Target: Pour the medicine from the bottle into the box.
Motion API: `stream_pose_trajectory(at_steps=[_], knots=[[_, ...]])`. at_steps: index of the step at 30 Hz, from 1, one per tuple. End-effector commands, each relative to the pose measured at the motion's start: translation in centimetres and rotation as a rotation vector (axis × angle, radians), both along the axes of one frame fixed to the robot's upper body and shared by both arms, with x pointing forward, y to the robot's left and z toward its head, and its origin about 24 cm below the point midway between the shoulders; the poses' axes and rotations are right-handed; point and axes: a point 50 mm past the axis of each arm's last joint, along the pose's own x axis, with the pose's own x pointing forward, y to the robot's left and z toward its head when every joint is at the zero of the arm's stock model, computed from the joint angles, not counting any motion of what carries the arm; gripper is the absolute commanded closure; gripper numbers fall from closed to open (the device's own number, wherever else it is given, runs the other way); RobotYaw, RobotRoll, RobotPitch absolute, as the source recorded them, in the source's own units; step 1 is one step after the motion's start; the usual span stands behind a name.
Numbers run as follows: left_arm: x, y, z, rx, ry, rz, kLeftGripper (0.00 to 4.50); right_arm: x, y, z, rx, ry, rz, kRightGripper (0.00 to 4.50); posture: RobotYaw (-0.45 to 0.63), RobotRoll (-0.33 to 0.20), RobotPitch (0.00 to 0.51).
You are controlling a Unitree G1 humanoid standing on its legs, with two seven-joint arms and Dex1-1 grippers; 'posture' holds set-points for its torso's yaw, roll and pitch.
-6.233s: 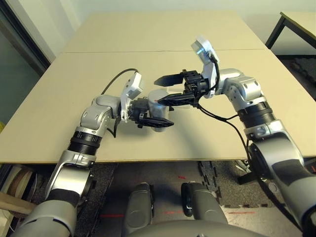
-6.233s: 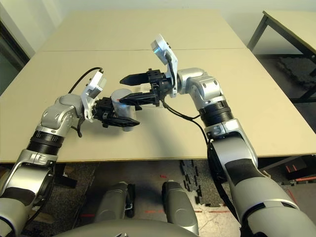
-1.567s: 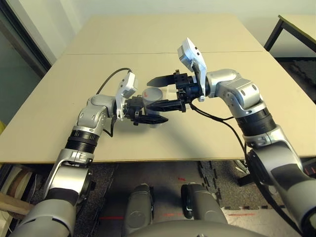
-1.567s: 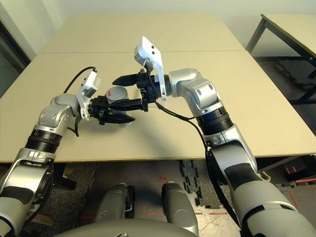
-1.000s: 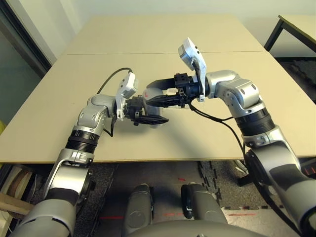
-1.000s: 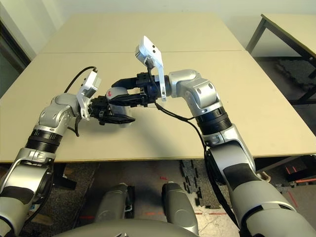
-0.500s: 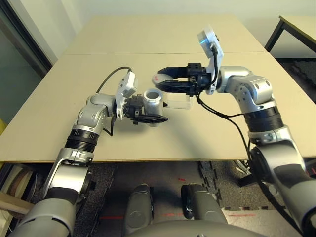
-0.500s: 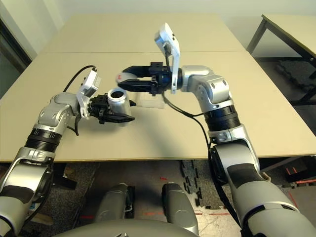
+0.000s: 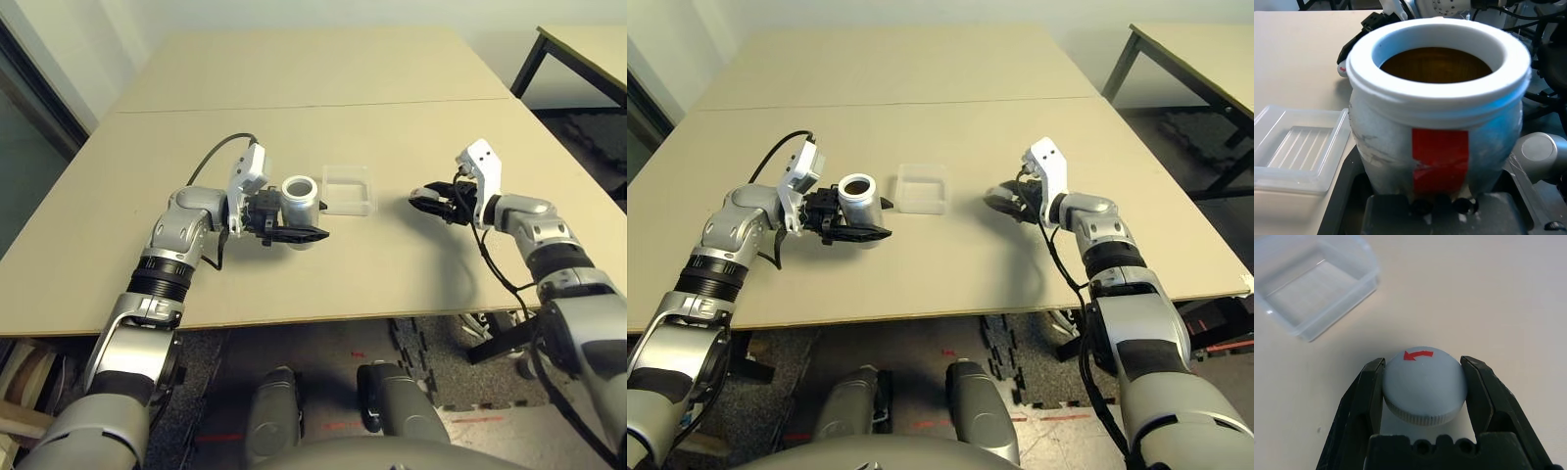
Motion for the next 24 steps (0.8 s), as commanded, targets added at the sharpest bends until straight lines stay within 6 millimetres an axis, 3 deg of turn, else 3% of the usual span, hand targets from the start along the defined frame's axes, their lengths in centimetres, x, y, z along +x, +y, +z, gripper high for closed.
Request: stream_pose_trajectory(at_steps=[1,8,14,24], knots=[[0.7,0.3,0.6,0.005,-0.054,0.054,1.88,0.0,-0.4,-0.4,0.006,-0.009,-0.06,1.91,-0.05,0.0,0.057],[2.4,-0.1,1.8,-0.017,-0.205,0.179,1.88,-0.3,-0.5,-1.6,-0.022,0.012,-0.107,1.91,-0.05,0.0,0.058],[3.7,-0.2,1.8,0.071,-0.374,0.272,1.88,-0.2,-0.6,-1.2,-0.047,-0.006,-0.093,0.01,-0.05,0.0,0.062],[6.4,-2.5,2.7,0.274,-0.723,0.429,1.88,0.1,-0.5,1.7,-0.025,-0.121,0.046,0.0,-0.07,0.0,0.062]])
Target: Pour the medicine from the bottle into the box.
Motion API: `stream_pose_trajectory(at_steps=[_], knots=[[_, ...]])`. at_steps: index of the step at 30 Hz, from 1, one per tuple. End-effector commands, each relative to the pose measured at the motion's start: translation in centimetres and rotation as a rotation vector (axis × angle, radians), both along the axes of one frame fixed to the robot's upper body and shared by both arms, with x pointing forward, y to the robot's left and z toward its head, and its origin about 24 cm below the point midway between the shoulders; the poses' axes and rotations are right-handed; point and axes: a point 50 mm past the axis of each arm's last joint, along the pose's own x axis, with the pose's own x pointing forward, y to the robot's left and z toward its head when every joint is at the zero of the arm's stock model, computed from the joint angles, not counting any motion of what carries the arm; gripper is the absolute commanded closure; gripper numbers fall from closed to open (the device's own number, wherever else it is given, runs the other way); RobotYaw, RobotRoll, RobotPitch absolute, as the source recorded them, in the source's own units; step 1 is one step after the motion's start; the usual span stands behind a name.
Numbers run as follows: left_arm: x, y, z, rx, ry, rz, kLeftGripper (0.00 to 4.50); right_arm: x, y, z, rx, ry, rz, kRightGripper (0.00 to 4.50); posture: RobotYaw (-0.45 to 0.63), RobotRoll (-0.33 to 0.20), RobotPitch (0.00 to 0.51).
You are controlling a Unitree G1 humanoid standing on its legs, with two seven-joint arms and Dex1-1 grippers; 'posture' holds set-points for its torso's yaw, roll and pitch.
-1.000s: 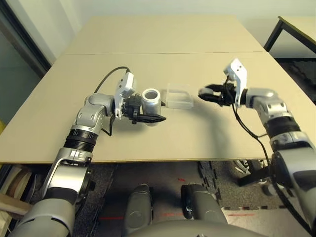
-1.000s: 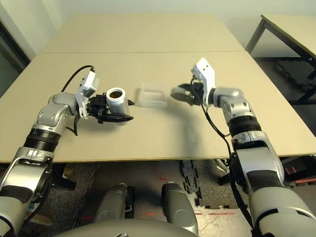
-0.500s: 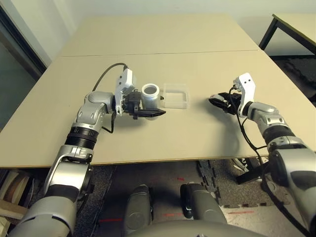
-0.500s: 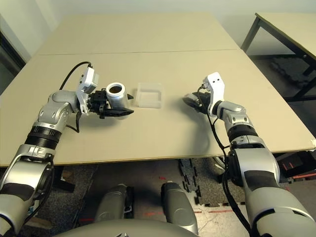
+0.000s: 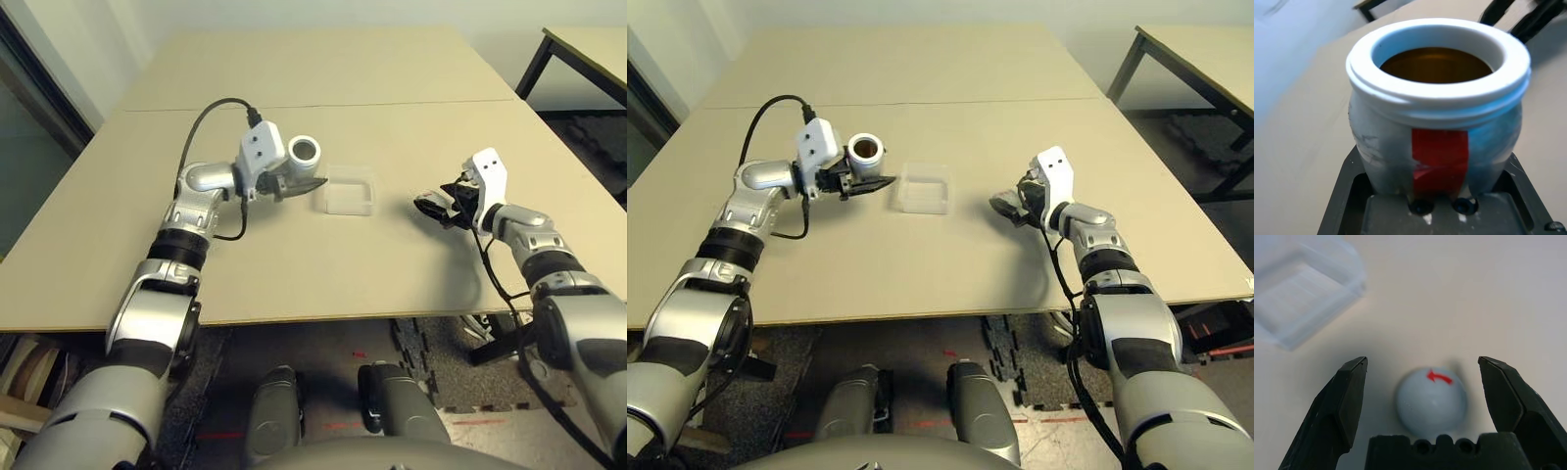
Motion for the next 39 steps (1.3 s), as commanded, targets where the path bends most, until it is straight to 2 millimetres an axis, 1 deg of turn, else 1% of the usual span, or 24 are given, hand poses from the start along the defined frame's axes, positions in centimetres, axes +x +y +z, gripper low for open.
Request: stream_pose_trajectory(at_steps=[1,3,7,9,11,13,15,17,19,21,26,30,32,35,39], knots=[[0.8,-1.1,0.5,0.09,-0.116,0.045,1.88,-0.1,-0.1,1.3,0.026,-0.048,0.053,0.0,-0.08,0.0,0.061],[1.2,-1.7,0.8,0.166,-0.195,0.07,1.88,-0.3,0.1,1.7,0.045,-0.061,0.09,0.0,-0.08,0.0,0.061],[2.0,-3.5,1.3,0.491,-0.467,0.065,1.88,-0.6,0.7,2.8,0.089,-0.084,0.153,0.0,-0.08,0.0,0.06],[2.5,-4.4,2.0,0.67,-0.664,0.063,1.88,-0.7,0.9,3.3,0.115,-0.091,0.163,0.0,-0.09,0.0,0.06],[2.7,-5.7,2.3,0.796,-0.818,0.01,1.88,-0.6,1.0,3.6,0.13,-0.096,0.16,0.0,-0.08,0.0,0.06],[2.6,-6.8,1.8,0.936,-0.934,-0.076,1.88,-0.6,1.1,3.7,0.137,-0.095,0.155,0.0,-0.08,0.0,0.059],[2.7,-7.2,1.0,1.059,-0.992,-0.143,1.88,-0.6,1.3,3.7,0.153,-0.094,0.161,0.0,-0.09,0.0,0.06],[2.7,-7.4,0.7,1.136,-1.052,-0.195,1.88,-0.7,1.6,3.9,0.169,-0.096,0.168,0.0,-0.1,0.0,0.059],[2.7,-7.5,0.4,1.194,-1.063,-0.24,1.88,-0.7,1.7,4.1,0.193,-0.1,0.167,0.0,-0.1,0.0,0.061],[2.7,-7.5,0.3,1.228,-1.045,-0.247,1.88,-0.7,1.7,4.3,0.21,-0.104,0.16,0.0,-0.11,0.0,0.061],[3.0,-7.0,1.0,1.204,-0.989,-0.176,1.88,-1.2,1.8,4.2,0.224,-0.096,0.167,0.0,-0.11,0.0,0.061],[3.2,-6.5,1.1,1.2,-0.973,-0.147,1.88,-1.3,1.8,4.1,0.227,-0.093,0.167,0.0,-0.1,0.0,0.062],[3.2,-6.2,1.1,1.167,-0.931,-0.115,1.88,-1.3,1.9,4.2,0.231,-0.092,0.167,0.0,-0.1,0.0,0.063],[3.2,-5.9,1.1,0.943,-0.709,0.024,1.88,-1.2,2.1,4.2,0.231,-0.089,0.173,0.0,-0.09,0.0,0.065],[3.3,-5.4,1.3,0.709,-0.474,0.133,1.88,-1.2,2.2,4.2,0.229,-0.084,0.178,0.0,-0.09,0.0,0.069]])
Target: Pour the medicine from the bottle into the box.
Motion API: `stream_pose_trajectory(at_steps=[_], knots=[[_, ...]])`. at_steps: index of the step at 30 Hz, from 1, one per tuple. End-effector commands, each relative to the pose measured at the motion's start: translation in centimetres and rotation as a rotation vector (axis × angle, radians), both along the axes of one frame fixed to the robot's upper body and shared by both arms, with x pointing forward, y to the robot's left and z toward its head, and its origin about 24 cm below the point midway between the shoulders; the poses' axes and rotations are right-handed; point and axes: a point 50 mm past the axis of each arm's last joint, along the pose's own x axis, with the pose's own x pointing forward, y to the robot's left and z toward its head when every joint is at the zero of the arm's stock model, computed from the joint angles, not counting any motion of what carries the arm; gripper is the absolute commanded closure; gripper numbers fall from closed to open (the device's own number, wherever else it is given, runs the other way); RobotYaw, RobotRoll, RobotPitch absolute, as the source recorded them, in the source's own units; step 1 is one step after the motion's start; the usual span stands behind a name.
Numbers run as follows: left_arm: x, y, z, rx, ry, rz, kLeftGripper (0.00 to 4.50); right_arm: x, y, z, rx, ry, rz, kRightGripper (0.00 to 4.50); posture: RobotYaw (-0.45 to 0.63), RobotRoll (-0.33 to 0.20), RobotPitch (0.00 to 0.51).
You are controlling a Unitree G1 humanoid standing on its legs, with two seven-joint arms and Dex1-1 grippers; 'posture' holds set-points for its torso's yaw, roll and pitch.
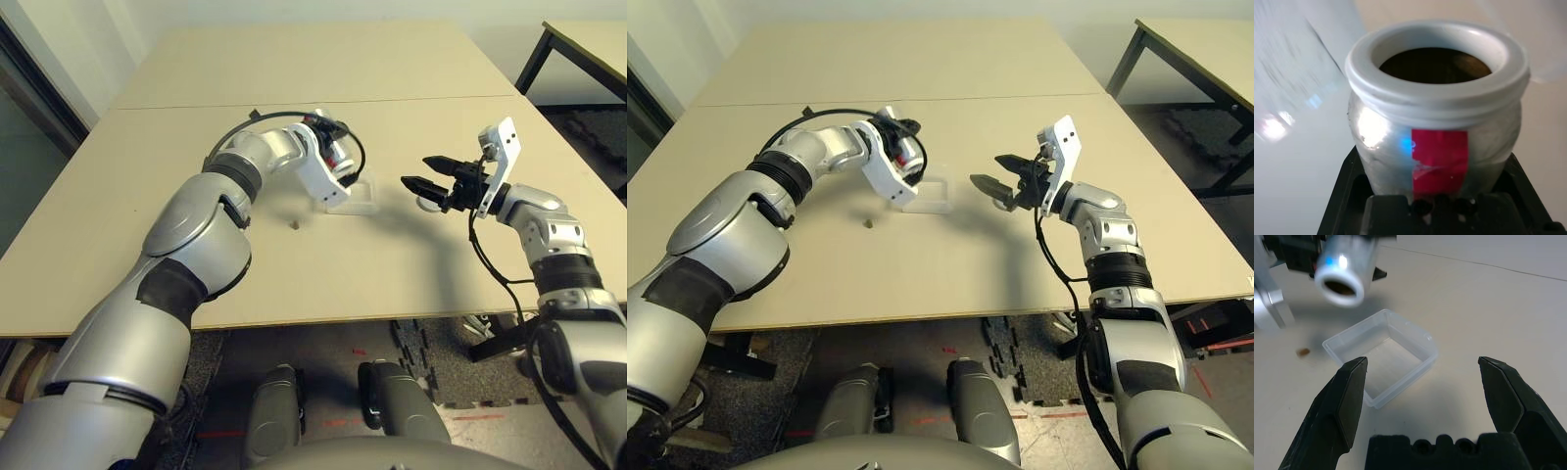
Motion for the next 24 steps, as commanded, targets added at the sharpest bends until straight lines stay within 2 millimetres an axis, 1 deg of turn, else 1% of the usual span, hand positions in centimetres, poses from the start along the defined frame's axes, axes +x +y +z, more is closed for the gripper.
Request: stream_pose_trajectory(at_steps=[1,3,4,9,13,15,18,24], knots=[[0.1,1.0,-0.5,-0.275,0.214,0.122,1.88,0.0,0.1,0.1,0.009,0.0,0.002,0.0,-0.08,0.0,0.07],[0.2,1.4,-0.4,-0.489,0.355,0.171,1.88,0.1,0.1,0.1,0.006,0.002,0.004,0.0,-0.08,0.0,0.072],[0.2,1.5,-0.3,-0.556,0.4,0.181,1.88,0.1,0.2,0.1,0.005,0.003,0.005,0.0,-0.08,0.0,0.072],[0.2,1.9,0.0,-0.831,0.577,0.197,1.88,0.2,0.3,0.2,0.002,0.003,0.01,0.0,-0.07,0.0,0.073],[0.0,1.9,0.1,-1.029,0.733,0.168,1.88,0.2,0.4,0.3,0.002,0.002,0.015,0.0,-0.07,0.0,0.073],[-0.1,1.8,0.1,-1.116,0.793,0.15,1.88,0.3,0.5,0.3,0.003,0.0,0.017,0.0,-0.07,0.0,0.072],[-0.2,1.9,-0.1,-1.2,0.851,0.138,1.88,0.3,0.6,0.3,0.004,0.0,0.018,0.0,-0.07,0.0,0.073],[-0.3,2.8,-0.9,-1.314,0.914,0.15,1.88,0.3,0.8,0.3,0.01,-0.001,0.025,0.0,-0.07,0.0,0.074]])
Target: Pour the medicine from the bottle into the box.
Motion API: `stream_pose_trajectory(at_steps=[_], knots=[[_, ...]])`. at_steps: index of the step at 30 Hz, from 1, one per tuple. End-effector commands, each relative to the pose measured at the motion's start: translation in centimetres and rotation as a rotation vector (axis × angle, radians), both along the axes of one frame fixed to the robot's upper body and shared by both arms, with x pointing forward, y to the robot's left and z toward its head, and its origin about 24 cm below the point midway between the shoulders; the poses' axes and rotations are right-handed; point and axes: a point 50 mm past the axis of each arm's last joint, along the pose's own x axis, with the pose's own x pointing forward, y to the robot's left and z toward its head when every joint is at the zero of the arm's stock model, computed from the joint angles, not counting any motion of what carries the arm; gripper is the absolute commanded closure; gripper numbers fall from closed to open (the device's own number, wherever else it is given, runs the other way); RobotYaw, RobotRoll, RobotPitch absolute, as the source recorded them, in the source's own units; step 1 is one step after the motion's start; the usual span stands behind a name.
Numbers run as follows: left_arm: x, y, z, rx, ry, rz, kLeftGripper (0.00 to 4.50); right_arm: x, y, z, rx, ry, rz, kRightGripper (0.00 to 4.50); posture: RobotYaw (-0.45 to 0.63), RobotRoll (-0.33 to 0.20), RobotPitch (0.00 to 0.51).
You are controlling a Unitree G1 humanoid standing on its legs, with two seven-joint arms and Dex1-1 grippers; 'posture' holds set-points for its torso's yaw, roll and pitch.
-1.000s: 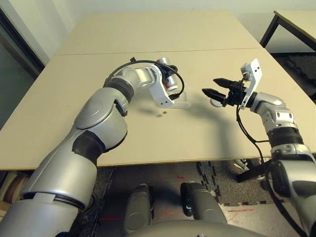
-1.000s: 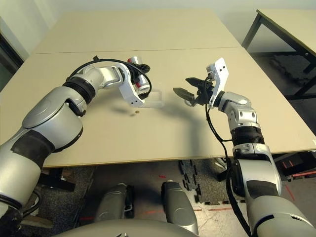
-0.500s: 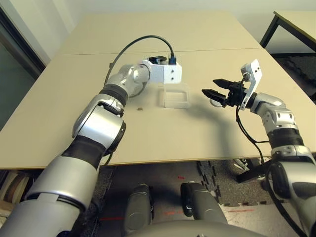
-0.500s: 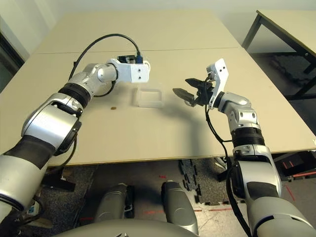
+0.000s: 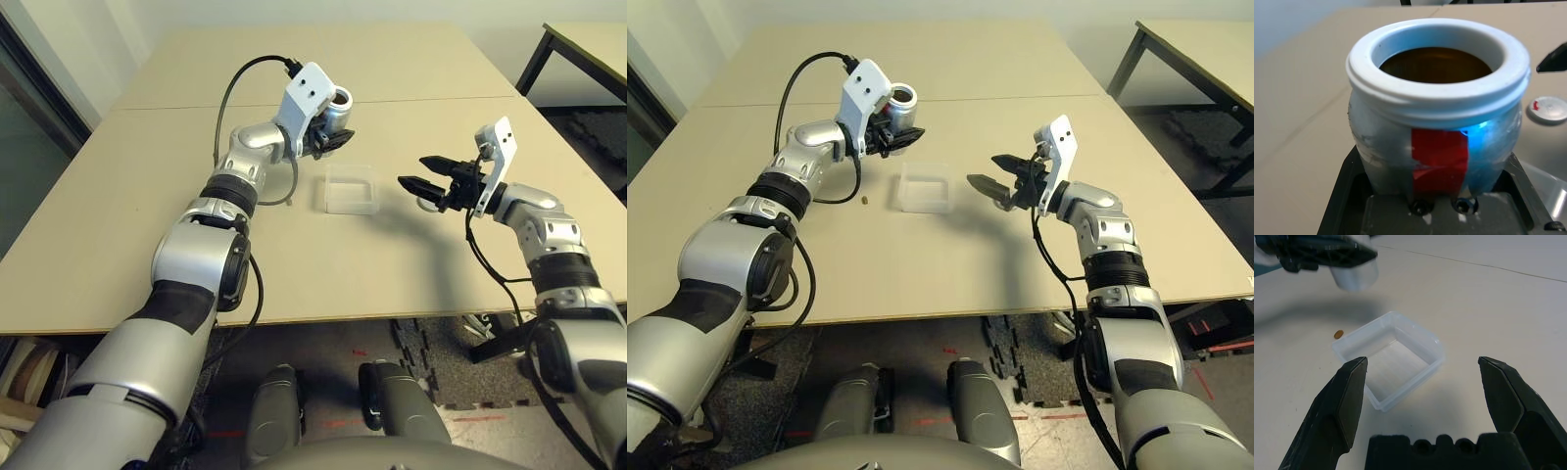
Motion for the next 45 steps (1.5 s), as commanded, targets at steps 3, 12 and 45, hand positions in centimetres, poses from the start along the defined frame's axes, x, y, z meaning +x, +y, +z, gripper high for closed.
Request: stream_pose_trajectory(at_steps=[3,12,45], knots=[[-0.2,0.9,-0.6,-0.145,0.068,0.028,1.88,0.3,0.5,0.4,0.01,-0.003,0.014,0.0,-0.06,0.0,0.082],[-0.6,2.0,-1.8,-0.209,0.117,0.065,1.88,0.4,0.6,0.5,0.016,-0.006,0.016,0.0,-0.06,0.0,0.075],[0.9,-3.9,1.7,1.561,-1.062,-0.121,1.88,-0.6,0.1,0.7,0.061,-0.041,-0.039,0.0,-0.17,0.0,0.047]])
